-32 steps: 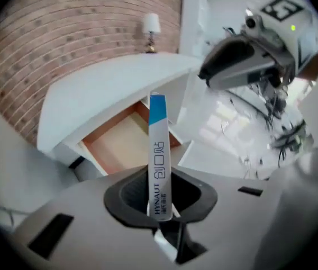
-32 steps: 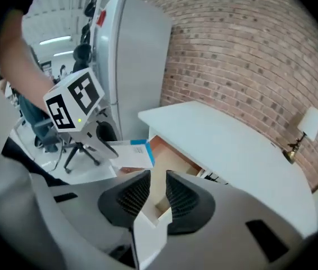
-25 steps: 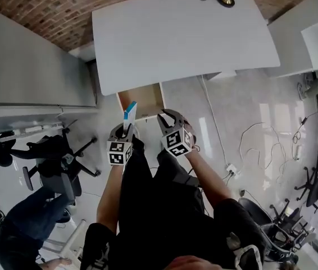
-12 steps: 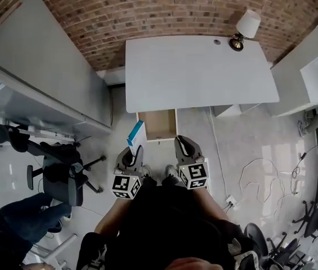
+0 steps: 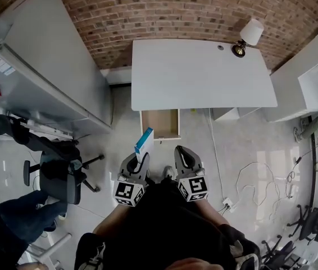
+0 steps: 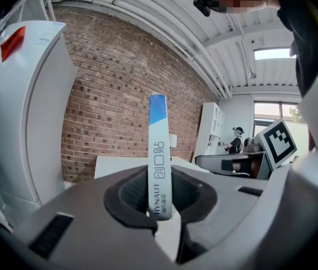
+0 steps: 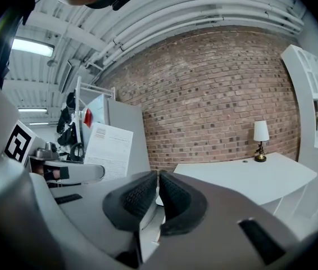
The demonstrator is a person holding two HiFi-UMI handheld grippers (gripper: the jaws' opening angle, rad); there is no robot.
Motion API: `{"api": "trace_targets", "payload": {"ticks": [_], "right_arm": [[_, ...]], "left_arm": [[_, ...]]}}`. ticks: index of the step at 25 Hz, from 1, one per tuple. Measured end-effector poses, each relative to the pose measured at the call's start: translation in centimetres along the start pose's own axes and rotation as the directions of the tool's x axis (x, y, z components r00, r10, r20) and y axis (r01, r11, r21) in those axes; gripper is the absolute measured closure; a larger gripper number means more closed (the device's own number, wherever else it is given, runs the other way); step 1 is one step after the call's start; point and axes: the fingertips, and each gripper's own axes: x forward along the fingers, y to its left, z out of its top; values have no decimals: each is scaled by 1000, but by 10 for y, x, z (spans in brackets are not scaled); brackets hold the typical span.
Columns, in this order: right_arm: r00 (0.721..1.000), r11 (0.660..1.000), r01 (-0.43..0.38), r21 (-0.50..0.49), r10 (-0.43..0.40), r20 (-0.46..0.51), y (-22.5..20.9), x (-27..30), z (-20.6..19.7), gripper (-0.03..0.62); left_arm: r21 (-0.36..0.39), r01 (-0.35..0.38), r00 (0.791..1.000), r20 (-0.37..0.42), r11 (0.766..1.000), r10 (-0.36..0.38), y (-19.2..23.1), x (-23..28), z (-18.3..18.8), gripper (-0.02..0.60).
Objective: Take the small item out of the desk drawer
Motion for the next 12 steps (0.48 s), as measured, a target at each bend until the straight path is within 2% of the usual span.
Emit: {"api": "trace_targets", "payload": {"ticks": [12], "right_arm": [[1000,1000,-3,-25,3,-12,15,6,0,568]], "left_arm": [[-2,15,1000,16,1000,-15,9,-3,1,514]]}}
